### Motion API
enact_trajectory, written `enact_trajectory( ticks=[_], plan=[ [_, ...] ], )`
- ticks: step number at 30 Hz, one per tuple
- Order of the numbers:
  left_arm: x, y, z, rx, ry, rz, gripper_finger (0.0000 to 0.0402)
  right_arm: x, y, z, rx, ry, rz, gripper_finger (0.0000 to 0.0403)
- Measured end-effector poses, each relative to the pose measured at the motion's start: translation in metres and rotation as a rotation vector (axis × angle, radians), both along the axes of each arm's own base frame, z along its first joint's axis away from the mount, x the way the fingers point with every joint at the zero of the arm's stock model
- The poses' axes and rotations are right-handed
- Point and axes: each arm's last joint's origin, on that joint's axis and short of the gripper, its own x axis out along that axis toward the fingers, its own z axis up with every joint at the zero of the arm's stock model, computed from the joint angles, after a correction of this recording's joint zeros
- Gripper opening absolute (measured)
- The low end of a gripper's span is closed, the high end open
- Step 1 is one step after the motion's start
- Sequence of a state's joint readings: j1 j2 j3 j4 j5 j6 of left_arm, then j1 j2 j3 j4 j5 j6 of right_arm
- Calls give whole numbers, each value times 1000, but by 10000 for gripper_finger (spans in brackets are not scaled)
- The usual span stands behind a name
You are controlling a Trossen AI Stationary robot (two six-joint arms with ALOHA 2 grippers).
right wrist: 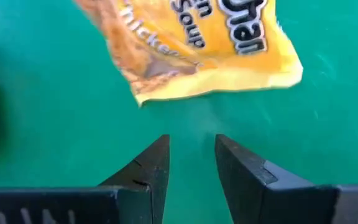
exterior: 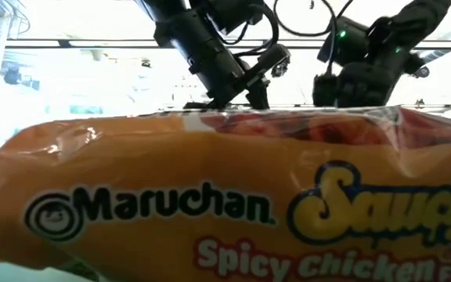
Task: Sort Maruchan noodles
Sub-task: Put the middle yellow noodle pack into the bottom transparent bin
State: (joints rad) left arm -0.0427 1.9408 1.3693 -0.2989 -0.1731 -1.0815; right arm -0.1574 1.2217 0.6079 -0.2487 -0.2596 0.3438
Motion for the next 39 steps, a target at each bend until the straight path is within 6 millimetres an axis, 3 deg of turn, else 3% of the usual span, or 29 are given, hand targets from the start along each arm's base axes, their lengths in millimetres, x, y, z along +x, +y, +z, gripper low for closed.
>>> enact_trajectory(
  ticks=[7,12,18,24,29,34,39],
  plan=[
    [-2,0,15,18,-32,-19,104,-15,3,28,27,-95,-47,118],
    [-9,-8,44,76,-94,-78,104,-17,6,35,66,-126,-86,118],
    [-31,-32,86,108,-180,-142,105,-17,8,38,66,-135,-132,118],
    [-61,-66,115,92,-219,-121,105,-17,6,38,53,-135,-203,118],
    [-94,-106,132,2,-145,-110,106,-16,7,37,78,-127,-247,118],
    [-133,-154,167,-100,-73,-154,106,-16,7,36,104,-111,-275,118],
    [-180,-184,197,-114,97,-111,107,-18,8,33,125,-85,-299,118]
  ],
)
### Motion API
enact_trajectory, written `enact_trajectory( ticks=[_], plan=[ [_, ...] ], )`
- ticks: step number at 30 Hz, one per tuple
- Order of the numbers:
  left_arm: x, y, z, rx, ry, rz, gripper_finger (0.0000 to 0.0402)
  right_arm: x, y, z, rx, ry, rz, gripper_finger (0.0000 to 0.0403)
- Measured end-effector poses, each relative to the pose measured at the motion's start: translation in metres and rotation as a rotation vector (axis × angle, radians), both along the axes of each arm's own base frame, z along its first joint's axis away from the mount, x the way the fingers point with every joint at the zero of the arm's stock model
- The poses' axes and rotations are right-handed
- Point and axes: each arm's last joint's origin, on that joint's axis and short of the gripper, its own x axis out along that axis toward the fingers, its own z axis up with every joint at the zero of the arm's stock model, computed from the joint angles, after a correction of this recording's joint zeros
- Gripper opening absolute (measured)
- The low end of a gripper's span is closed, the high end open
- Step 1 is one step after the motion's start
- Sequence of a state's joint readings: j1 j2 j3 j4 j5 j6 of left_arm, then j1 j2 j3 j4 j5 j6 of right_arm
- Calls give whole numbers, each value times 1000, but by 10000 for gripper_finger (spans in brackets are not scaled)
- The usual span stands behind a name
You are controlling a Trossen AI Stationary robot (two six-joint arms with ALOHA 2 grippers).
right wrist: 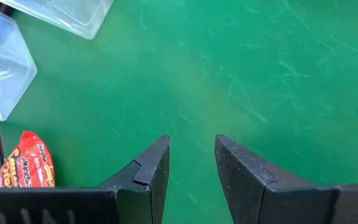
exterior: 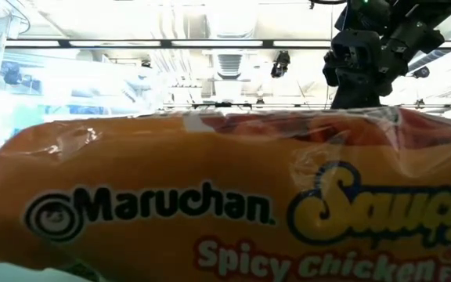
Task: Sort Maruchan noodles
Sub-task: Put the middle yellow noodle pack into the bottom transparent bin
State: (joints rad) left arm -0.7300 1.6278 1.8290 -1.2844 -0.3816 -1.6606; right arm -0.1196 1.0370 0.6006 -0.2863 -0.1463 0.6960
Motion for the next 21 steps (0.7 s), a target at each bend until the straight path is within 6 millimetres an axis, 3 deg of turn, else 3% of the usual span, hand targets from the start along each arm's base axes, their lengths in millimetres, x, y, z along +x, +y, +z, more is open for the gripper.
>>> enact_trajectory(
  ticks=[4,7,14,21],
  plan=[
    [-38,-16,13,-15,163,91,107,-1,1,-2,3,7,0,118],
    [-52,-35,12,-86,158,79,107,-2,1,-4,9,12,-8,118],
    [-84,-61,-30,-93,370,212,107,-5,1,-12,-7,37,-45,118],
    [-103,-65,-64,-60,637,228,107,-9,1,-20,23,65,-75,118]
  ],
)
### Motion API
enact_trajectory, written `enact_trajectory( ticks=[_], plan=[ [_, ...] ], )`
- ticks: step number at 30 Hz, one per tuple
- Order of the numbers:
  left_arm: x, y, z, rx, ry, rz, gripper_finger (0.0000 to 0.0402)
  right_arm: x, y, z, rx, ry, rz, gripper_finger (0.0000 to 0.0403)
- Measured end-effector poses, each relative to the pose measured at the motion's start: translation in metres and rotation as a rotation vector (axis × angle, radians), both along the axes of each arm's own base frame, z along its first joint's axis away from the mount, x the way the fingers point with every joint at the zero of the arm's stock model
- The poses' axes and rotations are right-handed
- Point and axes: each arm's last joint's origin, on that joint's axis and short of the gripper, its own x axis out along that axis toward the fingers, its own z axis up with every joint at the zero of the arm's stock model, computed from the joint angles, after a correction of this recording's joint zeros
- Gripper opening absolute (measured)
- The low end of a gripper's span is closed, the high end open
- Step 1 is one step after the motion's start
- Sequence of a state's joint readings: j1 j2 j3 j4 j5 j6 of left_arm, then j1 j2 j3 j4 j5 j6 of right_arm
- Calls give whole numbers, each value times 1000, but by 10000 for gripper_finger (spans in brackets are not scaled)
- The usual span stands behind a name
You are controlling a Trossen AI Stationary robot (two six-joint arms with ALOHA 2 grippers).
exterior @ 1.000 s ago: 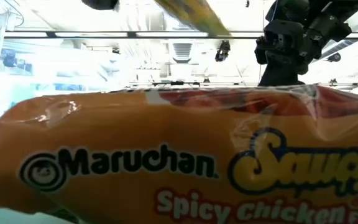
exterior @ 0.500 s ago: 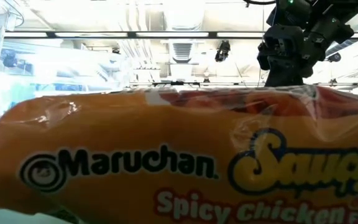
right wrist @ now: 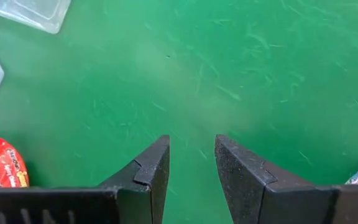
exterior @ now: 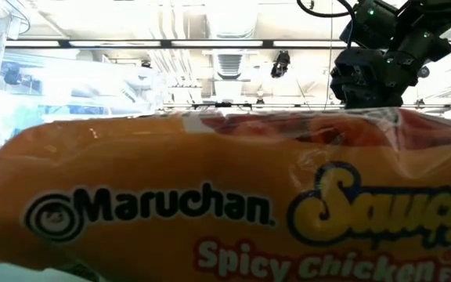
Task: Sort Maruchan noodles
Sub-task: Put the middle yellow noodle pack into the bottom transparent bin, then put the bottom left orange noodle pack into the top transparent bin
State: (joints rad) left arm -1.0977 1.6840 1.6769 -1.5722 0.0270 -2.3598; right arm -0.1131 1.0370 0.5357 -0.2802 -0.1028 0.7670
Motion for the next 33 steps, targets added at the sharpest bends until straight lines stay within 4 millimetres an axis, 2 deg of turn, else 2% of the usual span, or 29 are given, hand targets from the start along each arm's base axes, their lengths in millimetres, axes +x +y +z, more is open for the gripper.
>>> enact_trajectory(
  ticks=[9,16,23,29,33],
  plan=[
    [0,-1,-19,37,37,11,107,0,0,-1,-10,1,10,118],
    [7,-10,-39,37,39,17,117,-2,0,-3,-22,9,24,118],
    [11,-20,-58,56,136,32,135,-5,0,-9,-21,28,26,118],
    [14,-25,-64,42,149,43,144,-7,1,-13,-19,41,25,118],
    [12,-22,-58,65,161,48,148,-7,1,-13,-19,42,25,118]
  ],
)
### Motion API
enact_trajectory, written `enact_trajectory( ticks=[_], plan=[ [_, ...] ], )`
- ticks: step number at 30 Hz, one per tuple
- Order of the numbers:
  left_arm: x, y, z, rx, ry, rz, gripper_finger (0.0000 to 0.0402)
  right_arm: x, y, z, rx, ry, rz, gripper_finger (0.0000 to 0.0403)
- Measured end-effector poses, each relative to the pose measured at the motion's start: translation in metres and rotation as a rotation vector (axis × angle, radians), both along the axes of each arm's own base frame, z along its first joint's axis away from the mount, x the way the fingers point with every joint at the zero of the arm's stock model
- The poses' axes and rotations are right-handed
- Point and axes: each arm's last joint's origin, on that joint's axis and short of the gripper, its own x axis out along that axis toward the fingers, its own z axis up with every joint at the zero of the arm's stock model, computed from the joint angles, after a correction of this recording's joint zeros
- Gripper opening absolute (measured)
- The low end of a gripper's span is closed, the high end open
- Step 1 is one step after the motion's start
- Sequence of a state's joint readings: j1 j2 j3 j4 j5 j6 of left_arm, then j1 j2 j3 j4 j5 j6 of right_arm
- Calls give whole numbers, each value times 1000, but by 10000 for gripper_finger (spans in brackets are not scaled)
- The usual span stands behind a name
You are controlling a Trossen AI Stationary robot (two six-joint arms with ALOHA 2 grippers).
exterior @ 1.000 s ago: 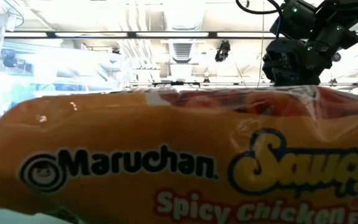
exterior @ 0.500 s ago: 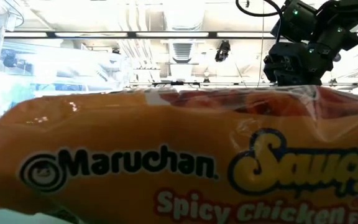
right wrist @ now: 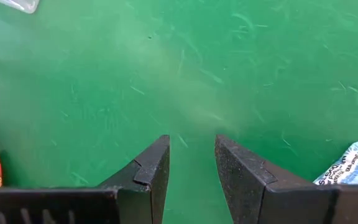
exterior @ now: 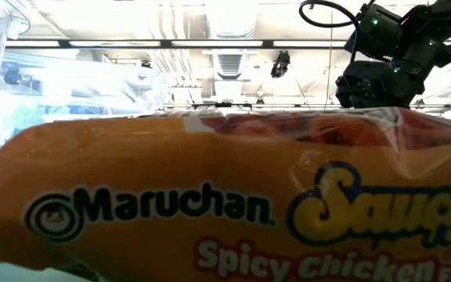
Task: Sort Maruchan noodles
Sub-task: Put the bottom left orange noodle pack into the top transparent bin
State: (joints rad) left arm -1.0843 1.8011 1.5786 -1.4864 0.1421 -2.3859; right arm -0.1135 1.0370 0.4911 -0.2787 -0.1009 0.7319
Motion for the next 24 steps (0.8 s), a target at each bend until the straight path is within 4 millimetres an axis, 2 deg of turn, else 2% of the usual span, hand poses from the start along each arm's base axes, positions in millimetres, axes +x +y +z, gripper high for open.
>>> enact_trajectory(
  ticks=[4,8,11,13,19,24],
  plan=[
    [-3,5,14,23,38,10,149,0,0,0,0,0,0,118],
    [-5,6,17,-1,59,21,149,1,0,1,11,-8,-11,118],
    [-5,6,20,-11,55,25,149,3,1,3,84,-41,-38,118],
    [-4,5,24,-14,18,19,149,10,5,11,154,-124,7,118],
    [5,5,41,22,-206,-39,149,33,33,44,268,-442,149,118],
    [16,8,53,99,-440,-64,149,45,69,54,271,-501,227,118]
  ],
)
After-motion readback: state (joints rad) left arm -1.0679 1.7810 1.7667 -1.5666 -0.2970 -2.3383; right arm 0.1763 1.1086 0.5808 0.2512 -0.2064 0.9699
